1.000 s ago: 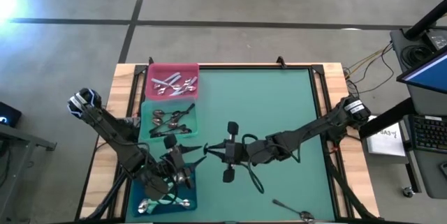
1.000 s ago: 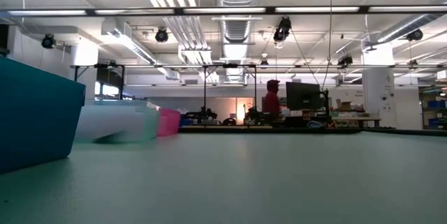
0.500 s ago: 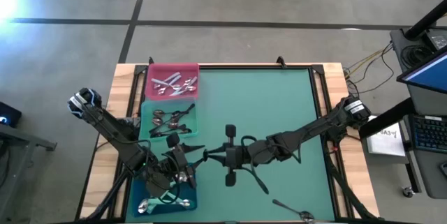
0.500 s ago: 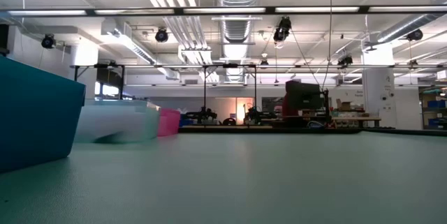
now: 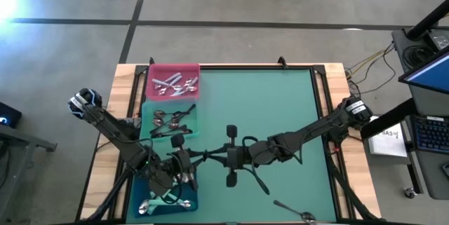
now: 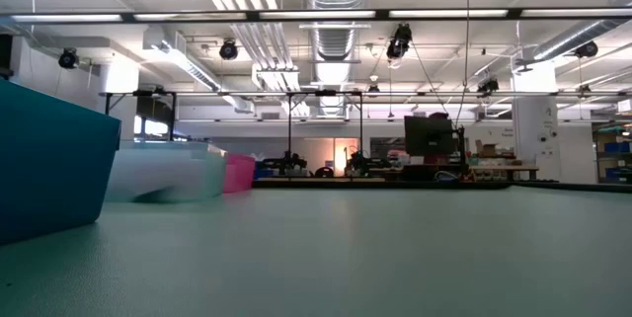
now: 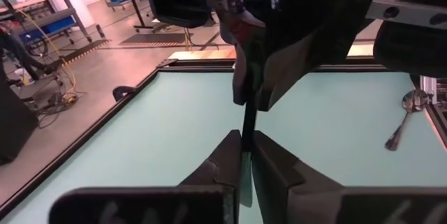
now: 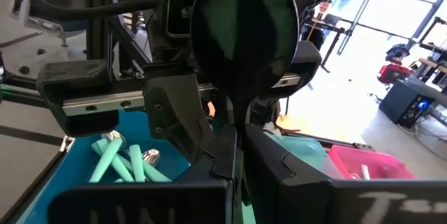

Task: Sort silverware by color (type)
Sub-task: Put the black spoon into the green bin

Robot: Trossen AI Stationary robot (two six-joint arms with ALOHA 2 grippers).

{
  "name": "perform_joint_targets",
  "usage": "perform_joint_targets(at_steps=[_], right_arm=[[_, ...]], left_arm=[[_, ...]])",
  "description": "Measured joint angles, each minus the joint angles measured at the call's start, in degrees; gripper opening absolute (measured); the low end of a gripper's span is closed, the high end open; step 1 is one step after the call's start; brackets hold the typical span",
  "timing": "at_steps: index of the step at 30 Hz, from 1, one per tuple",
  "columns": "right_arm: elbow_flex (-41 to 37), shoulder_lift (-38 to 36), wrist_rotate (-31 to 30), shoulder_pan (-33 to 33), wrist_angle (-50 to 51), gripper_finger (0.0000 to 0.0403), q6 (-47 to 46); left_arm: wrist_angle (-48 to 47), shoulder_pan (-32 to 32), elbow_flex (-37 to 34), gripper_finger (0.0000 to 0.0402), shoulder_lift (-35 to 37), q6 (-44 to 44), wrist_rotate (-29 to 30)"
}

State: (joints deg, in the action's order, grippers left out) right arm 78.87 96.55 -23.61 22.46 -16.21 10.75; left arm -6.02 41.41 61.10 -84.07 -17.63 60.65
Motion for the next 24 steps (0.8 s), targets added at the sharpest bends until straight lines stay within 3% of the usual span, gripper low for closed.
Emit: perform_joint_targets(at_steps=[9,18,21,24], right_arm=[[0.02,0.00,-0.48,0.00,1.03,0.0015,-0.29],[0.04,-2.78,-0.38,0.04,8.37,0.0084,-6.83],[0.04,-3.90,-0.39,0.02,14.27,0.0109,-10.92],[0.04,-5.39,-0.21,0.00,24.09,0.0125,-19.22]], left_arm=[[-1.61,-0.17,0.00,0.0002,0.75,0.69,-0.66],[-8.73,-0.18,0.00,0.0001,3.94,-1.29,-0.19],[-14.09,-0.56,0.01,0.0001,5.04,-2.00,-0.20],[-24.91,-1.67,0.02,0.0000,6.29,-8.92,-0.42]])
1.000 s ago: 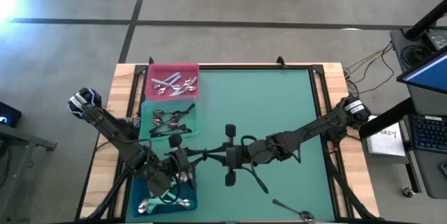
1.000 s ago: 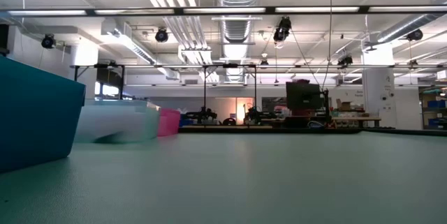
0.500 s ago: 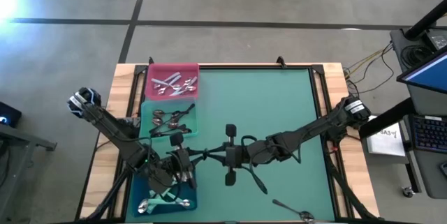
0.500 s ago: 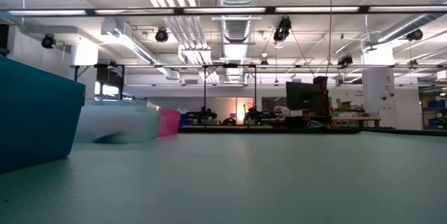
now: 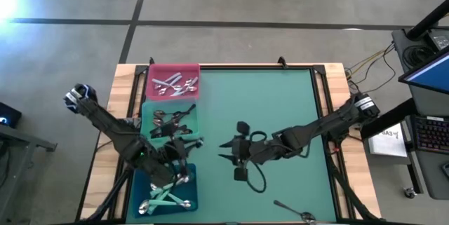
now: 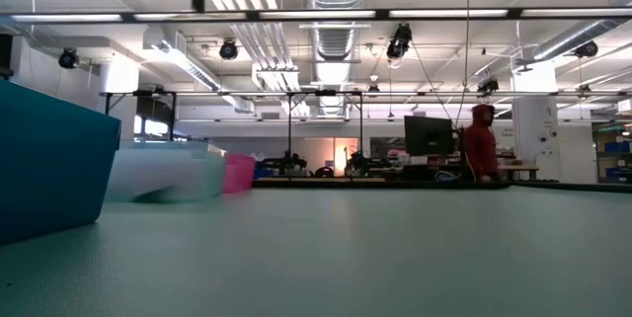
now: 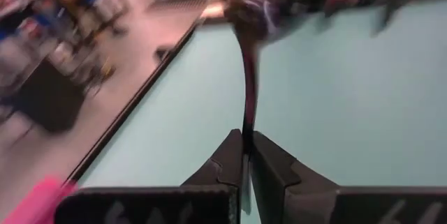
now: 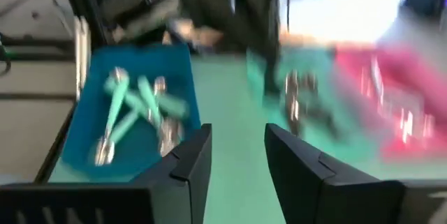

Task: Sort silverware by color (type)
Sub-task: Put the black spoon into the green bin

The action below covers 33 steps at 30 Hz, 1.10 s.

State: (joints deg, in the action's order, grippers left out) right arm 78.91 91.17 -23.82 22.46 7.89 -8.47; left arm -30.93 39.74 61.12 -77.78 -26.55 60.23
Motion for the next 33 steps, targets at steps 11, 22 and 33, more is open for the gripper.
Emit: perform_joint_targets(at_steps=[11,22,33], right_arm=[[-0.17,1.02,12.09,3.56,37.05,0.0109,-41.96],[-0.24,5.10,21.52,11.76,38.94,0.0105,-58.29],[-0.24,5.42,22.12,18.04,38.92,0.0122,-71.67]], left_arm=[[-45.46,-8.60,-2.12,0.0002,1.14,-29.82,-11.26],[-46.18,-14.42,-12.70,0.0001,1.60,-27.79,-21.24],[-42.71,-14.84,-14.16,0.0022,1.60,-24.21,-24.81]])
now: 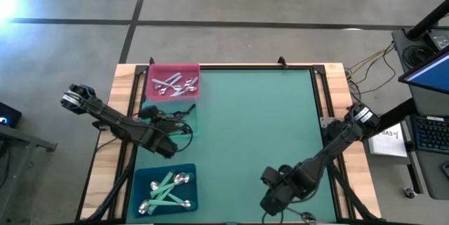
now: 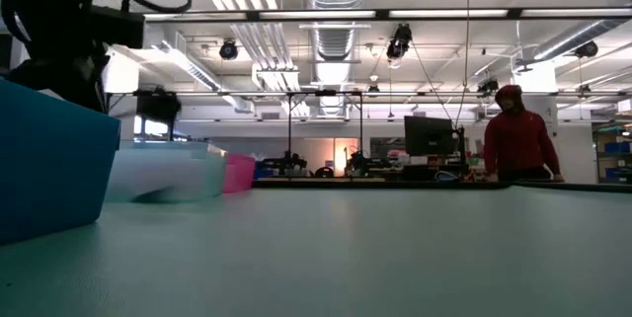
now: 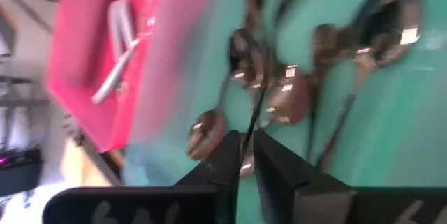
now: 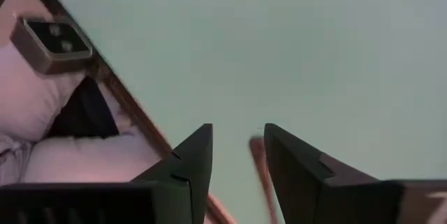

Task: Sort silverware by color (type)
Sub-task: Put the black spoon into the green bin

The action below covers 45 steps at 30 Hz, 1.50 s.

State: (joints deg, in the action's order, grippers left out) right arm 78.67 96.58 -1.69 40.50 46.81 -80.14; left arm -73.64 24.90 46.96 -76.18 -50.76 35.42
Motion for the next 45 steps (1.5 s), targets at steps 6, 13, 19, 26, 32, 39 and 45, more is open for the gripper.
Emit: perform_joint_targets(at_steps=[6,13,19,26,32,39,45], right_arm=[[0.00,1.08,5.75,2.33,-0.47,0.0132,-4.77],[-0.04,3.47,13.66,5.01,-0.98,0.0123,-10.36],[-0.04,5.66,17.11,6.62,-1.33,0.0116,-12.99],[-0.04,9.76,20.49,7.14,-0.19,0.0117,-12.67],[-0.04,13.58,23.26,7.57,1.32,0.0109,-8.87],[0.24,16.52,24.02,7.45,2.60,0.0086,-4.22],[0.17,16.84,24.02,7.45,2.73,0.0021,-2.63]], left_arm=[[4.16,0.01,0.24,0.0074,0.00,4.94,-1.99],[10.07,0.01,0.34,0.0113,0.04,3.46,-2.01],[16.06,0.01,5.42,0.0118,0.07,7.10,-2.00],[22.67,0.18,15.23,0.0118,0.09,17.31,-1.87],[24.81,0.56,23.83,0.0118,-0.48,25.56,-1.93],[24.71,0.62,30.25,0.0118,-1.75,29.05,-1.95],[21.64,0.66,30.08,0.0118,-1.78,30.26,-1.99]])
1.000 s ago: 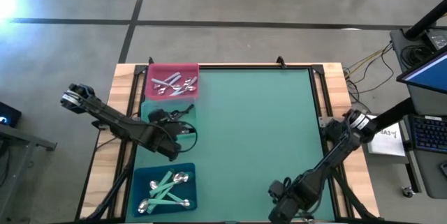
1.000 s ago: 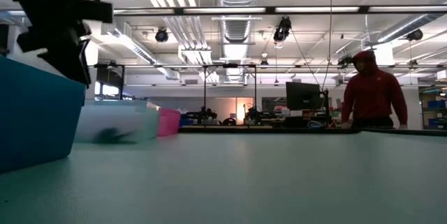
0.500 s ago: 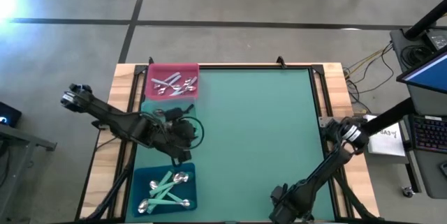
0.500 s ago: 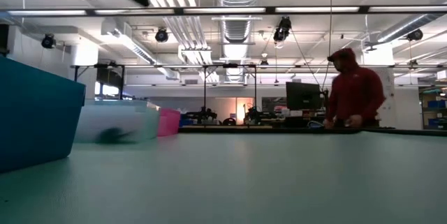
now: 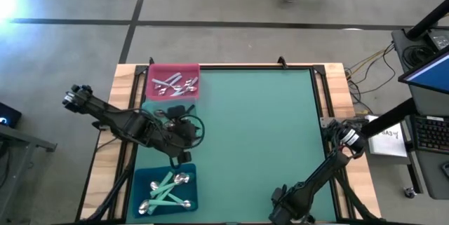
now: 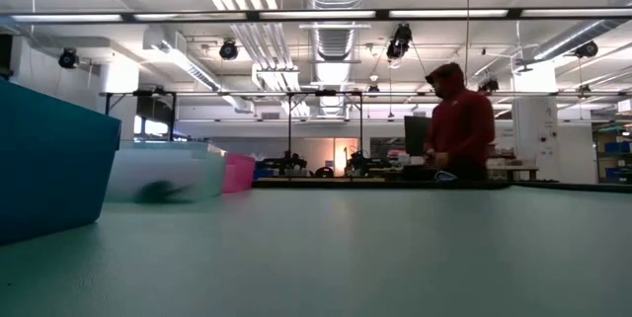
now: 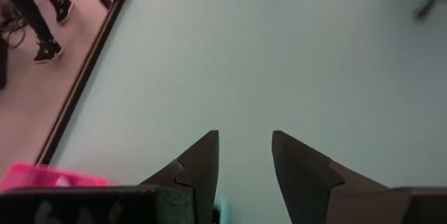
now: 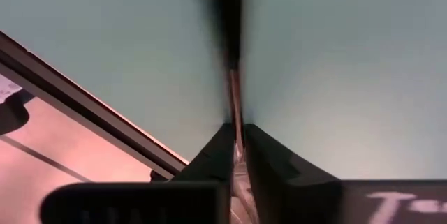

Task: Sort silverware by color (type)
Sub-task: Put the black spoon into the green bin

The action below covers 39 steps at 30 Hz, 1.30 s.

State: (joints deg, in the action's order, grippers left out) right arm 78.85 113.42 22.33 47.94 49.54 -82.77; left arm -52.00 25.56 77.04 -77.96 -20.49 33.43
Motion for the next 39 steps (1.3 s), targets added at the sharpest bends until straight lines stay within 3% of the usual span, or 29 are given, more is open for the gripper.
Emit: perform_joint_targets(at_steps=[7,11,16,20,25,29,33,39], right_arm=[[-0.07,-1.95,-5.07,0.05,0.66,0.0010,1.16],[0.04,-4.76,-16.08,-2.11,3.11,0.0009,3.85],[0.07,-8.69,-28.17,-6.45,4.46,0.0009,9.89],[0.52,-10.19,-41.67,-12.03,3.45,0.0009,17.31],[3.24,-10.57,-52.85,-17.79,-3.71,0.0009,31.26],[5.61,-10.57,-56.06,-21.44,-16.59,0.0009,47.41],[6.21,-10.57,-56.13,-23.49,-30.90,0.0009,60.77],[6.21,-10.57,-56.02,-25.20,-44.37,0.0009,72.88]], left_arm=[[-4.19,1.42,-4.23,0.0118,0.97,-4.12,-0.76],[0.66,2.99,-9.13,0.0118,1.31,-6.27,-3.18],[18.09,4.68,-16.41,0.0118,1.42,-5.81,-6.16],[36.12,5.62,-22.40,0.0118,1.30,-3.36,-8.85],[51.08,6.33,-29.93,0.0118,1.30,-1.17,-8.73],[64.01,6.51,-37.16,0.0118,1.21,2.05,-7.87],[77.69,6.51,-43.38,0.0118,1.23,3.46,-3.38],[91.02,6.49,-48.77,0.0118,1.21,5.29,-0.31]])
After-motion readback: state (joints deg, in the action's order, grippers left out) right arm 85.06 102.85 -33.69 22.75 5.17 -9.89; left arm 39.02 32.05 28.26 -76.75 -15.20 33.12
